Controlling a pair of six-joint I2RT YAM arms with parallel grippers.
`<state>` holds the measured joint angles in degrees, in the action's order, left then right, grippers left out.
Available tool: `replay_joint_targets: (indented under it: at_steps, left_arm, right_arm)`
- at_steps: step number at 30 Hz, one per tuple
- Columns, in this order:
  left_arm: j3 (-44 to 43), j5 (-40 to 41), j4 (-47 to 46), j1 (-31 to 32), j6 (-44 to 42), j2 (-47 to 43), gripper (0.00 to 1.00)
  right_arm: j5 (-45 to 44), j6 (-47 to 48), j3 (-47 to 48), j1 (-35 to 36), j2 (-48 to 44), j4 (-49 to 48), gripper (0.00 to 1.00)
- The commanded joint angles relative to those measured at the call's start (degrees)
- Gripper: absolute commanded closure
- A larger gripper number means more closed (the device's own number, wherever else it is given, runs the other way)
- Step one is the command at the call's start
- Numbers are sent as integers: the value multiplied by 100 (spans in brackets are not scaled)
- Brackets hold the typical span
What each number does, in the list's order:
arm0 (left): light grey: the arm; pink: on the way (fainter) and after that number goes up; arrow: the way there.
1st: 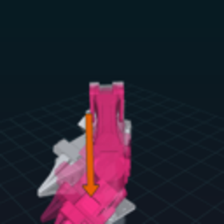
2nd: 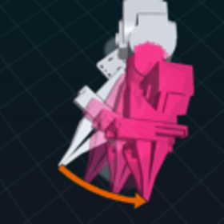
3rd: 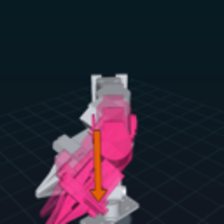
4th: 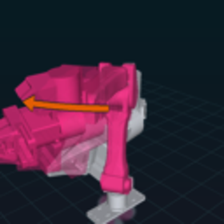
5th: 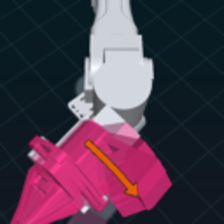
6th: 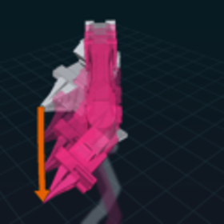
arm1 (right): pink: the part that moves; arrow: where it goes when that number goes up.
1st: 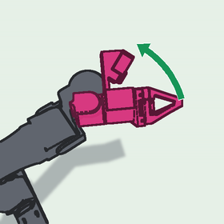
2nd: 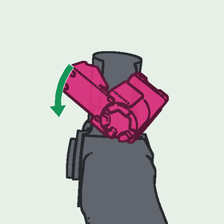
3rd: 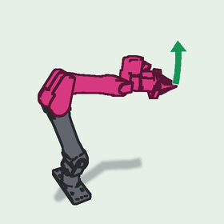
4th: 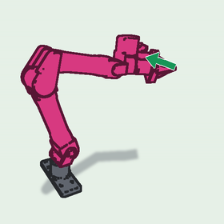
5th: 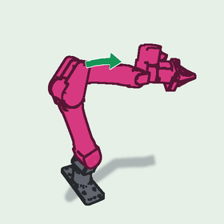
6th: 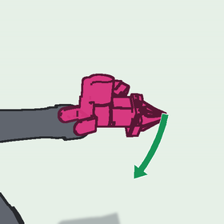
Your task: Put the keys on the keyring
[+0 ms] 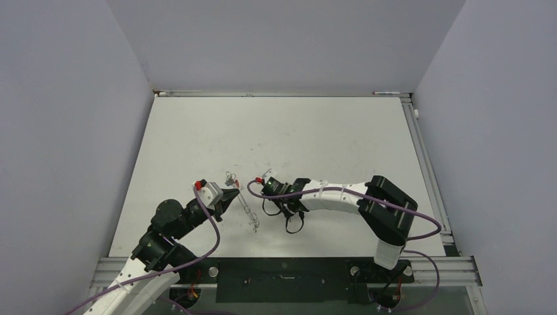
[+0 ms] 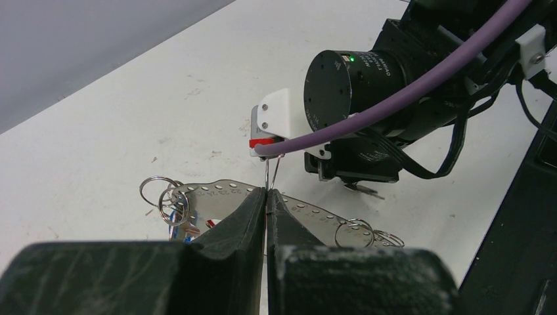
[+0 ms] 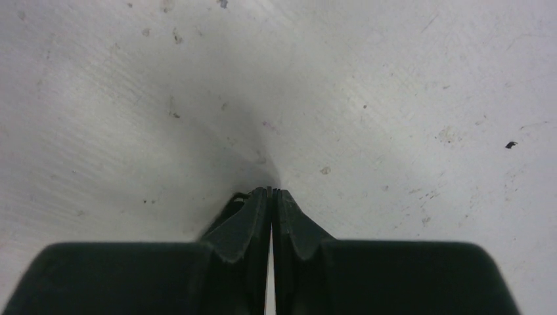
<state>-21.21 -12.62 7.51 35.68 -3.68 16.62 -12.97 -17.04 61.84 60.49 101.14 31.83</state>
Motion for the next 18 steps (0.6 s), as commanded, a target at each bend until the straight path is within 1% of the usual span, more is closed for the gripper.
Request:
replay_joint_targets:
  at_steps: [1,3,6,11,14,15,18]
  left_arm:
    - [-94,-43,-303,0,-22,-36,100]
    - [-94,-34,-296,0,-23,-44,100]
    - [-93,-27,-294,7,-24,-53,100]
    - [-94,-21,-285,6,-35,-67,100]
    - [-93,-15,-287,9,-34,-71,100]
    - [-94,-13,-285,7,-36,-63,100]
    - [-94,-11,-285,9,-40,-55,100]
  right_arm:
    - [-284,218,299,-77,239,-311,95]
    - [-300,229,373,-80,269,-314,94]
    - [-323,228,466,-79,172,-335,87]
    - [-480,152,464,-124,-240,-428,72]
    - [-498,-15,336,-167,-541,-529,58]
    - [-514,-81,276,-181,-633,-551,55]
    - [-612,-586,73,-227,-955,-588,53]
